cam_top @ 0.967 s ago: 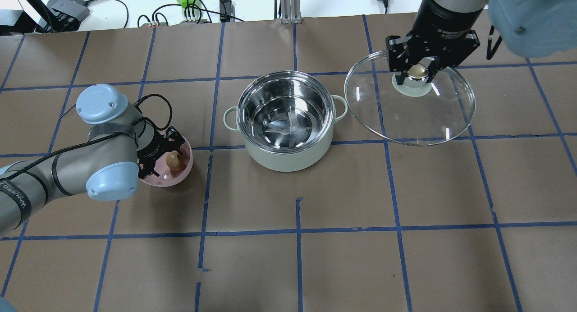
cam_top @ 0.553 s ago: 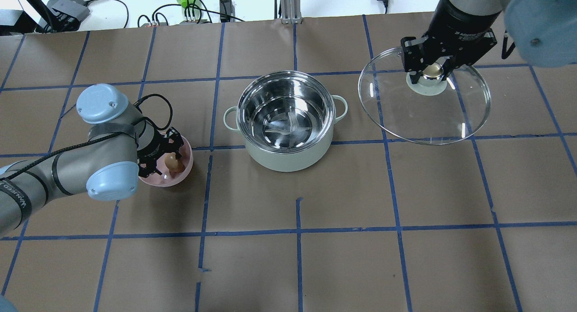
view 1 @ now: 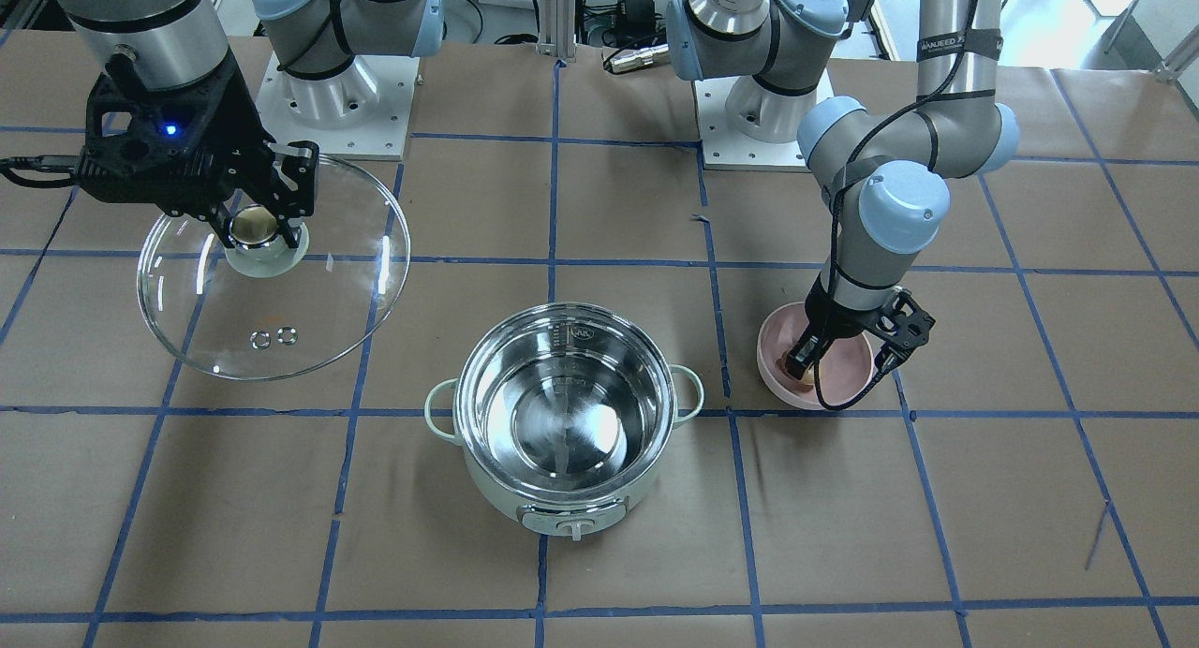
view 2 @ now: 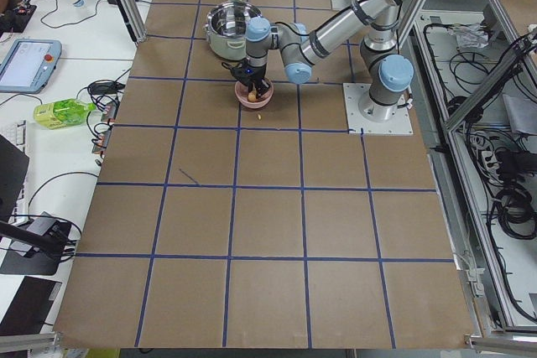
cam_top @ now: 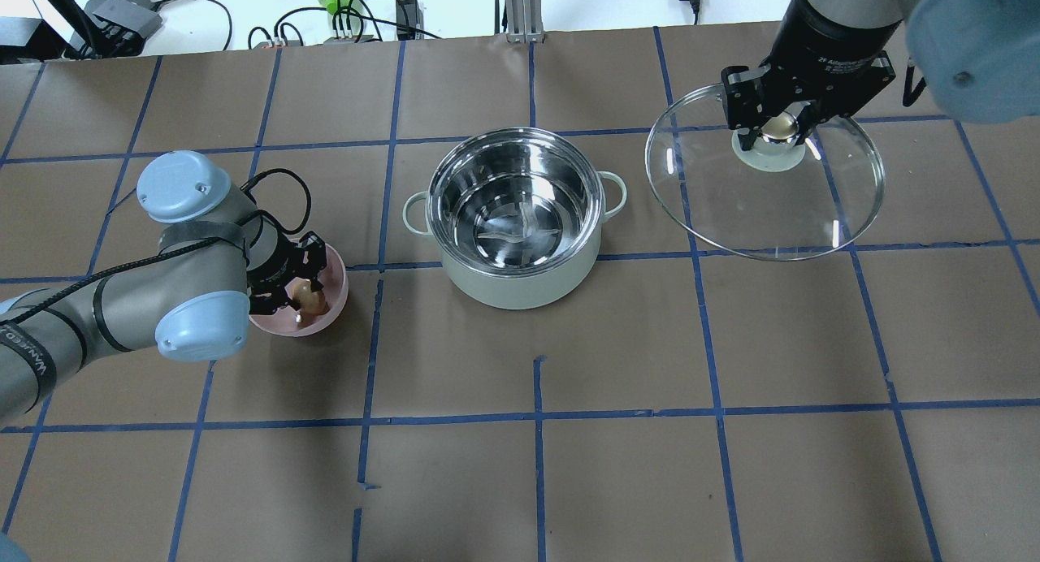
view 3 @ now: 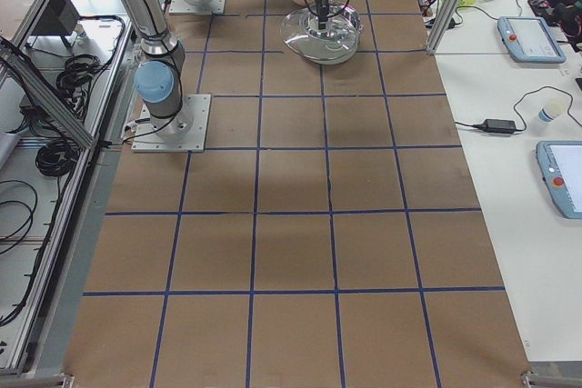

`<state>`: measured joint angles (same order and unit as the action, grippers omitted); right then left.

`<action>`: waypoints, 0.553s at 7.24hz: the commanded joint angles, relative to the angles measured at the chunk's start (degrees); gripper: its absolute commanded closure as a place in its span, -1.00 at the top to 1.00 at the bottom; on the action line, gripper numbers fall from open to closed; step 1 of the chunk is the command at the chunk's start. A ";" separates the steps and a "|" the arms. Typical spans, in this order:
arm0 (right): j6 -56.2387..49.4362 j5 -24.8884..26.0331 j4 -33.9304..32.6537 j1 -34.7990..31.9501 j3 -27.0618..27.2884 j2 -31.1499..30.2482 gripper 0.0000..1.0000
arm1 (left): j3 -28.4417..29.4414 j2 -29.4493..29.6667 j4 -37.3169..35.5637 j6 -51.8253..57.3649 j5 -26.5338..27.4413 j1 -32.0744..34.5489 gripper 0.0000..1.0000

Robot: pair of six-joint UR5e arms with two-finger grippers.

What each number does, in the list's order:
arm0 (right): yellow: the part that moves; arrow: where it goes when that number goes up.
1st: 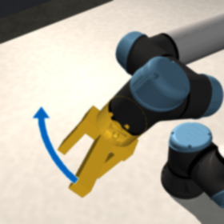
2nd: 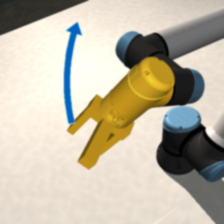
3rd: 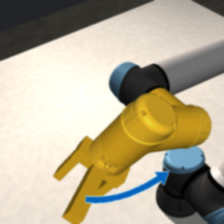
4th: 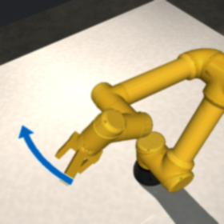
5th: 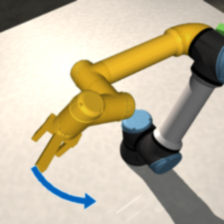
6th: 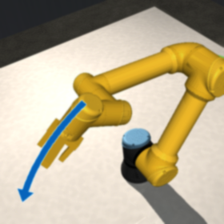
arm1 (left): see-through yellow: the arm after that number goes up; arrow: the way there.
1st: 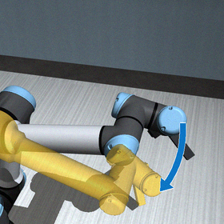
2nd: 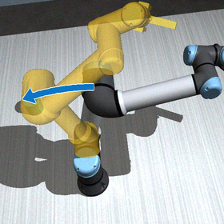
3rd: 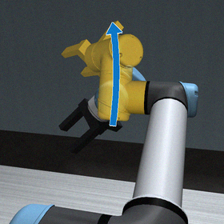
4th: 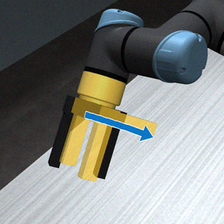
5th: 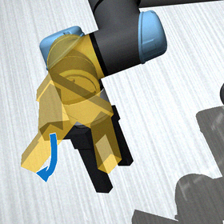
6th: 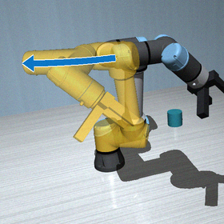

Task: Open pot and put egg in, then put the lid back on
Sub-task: 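Close the left gripper around the brown egg in the pink bowl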

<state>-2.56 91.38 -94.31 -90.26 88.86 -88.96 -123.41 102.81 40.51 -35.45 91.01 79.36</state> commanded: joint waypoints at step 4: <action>0.19 -0.15 0.00 -0.01 0.00 0.10 -1.00 | 0.19 -0.07 0.00 0.47 -0.31 0.00 -0.54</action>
<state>-2.39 91.24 -94.30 -90.26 88.86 -88.86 -123.28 102.79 40.56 -35.05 90.77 79.37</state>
